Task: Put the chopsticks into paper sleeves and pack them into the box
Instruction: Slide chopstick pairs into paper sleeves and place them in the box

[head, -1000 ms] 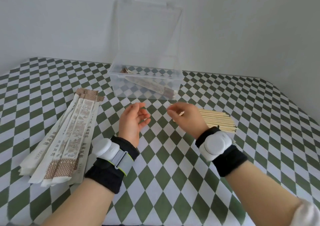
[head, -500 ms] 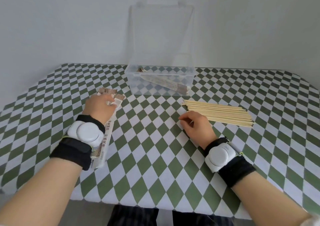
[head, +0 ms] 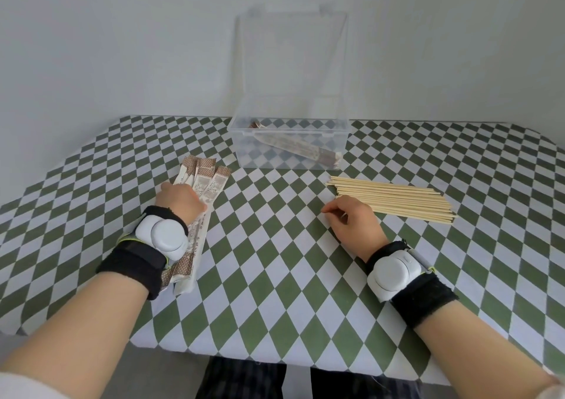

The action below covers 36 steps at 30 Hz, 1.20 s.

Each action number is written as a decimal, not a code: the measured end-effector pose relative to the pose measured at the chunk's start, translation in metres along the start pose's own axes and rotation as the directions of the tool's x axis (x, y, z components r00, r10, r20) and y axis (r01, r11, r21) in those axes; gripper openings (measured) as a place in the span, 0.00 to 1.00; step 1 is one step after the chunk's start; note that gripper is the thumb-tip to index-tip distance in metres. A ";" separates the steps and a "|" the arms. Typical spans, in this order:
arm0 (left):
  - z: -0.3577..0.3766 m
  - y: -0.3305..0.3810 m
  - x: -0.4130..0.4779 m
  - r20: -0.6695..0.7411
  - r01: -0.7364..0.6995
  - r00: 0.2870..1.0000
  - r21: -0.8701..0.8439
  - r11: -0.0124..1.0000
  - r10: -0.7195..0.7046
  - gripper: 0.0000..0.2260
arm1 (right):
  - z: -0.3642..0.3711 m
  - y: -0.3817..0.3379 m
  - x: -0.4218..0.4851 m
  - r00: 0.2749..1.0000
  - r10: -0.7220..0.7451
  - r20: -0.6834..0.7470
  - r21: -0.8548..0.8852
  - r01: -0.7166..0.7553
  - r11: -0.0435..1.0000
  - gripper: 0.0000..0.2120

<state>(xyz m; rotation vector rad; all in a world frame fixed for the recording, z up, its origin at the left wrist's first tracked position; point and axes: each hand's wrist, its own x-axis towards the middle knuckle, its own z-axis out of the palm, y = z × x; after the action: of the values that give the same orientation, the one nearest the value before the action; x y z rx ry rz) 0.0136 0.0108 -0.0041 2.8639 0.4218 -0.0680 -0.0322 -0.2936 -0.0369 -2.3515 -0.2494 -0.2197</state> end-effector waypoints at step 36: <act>0.030 0.120 -0.033 0.240 0.295 0.954 -0.855 -0.426 0.179 0.07 | -0.004 -0.007 0.000 0.997 0.035 0.075 0.249 -0.053 0.967 0.08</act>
<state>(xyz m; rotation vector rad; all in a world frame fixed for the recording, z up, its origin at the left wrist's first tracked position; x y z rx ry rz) 0.0163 -0.1176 -0.0025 0.8101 0.2731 -0.0727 -0.0344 -0.2915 -0.0291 -2.1131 -0.2440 -0.0784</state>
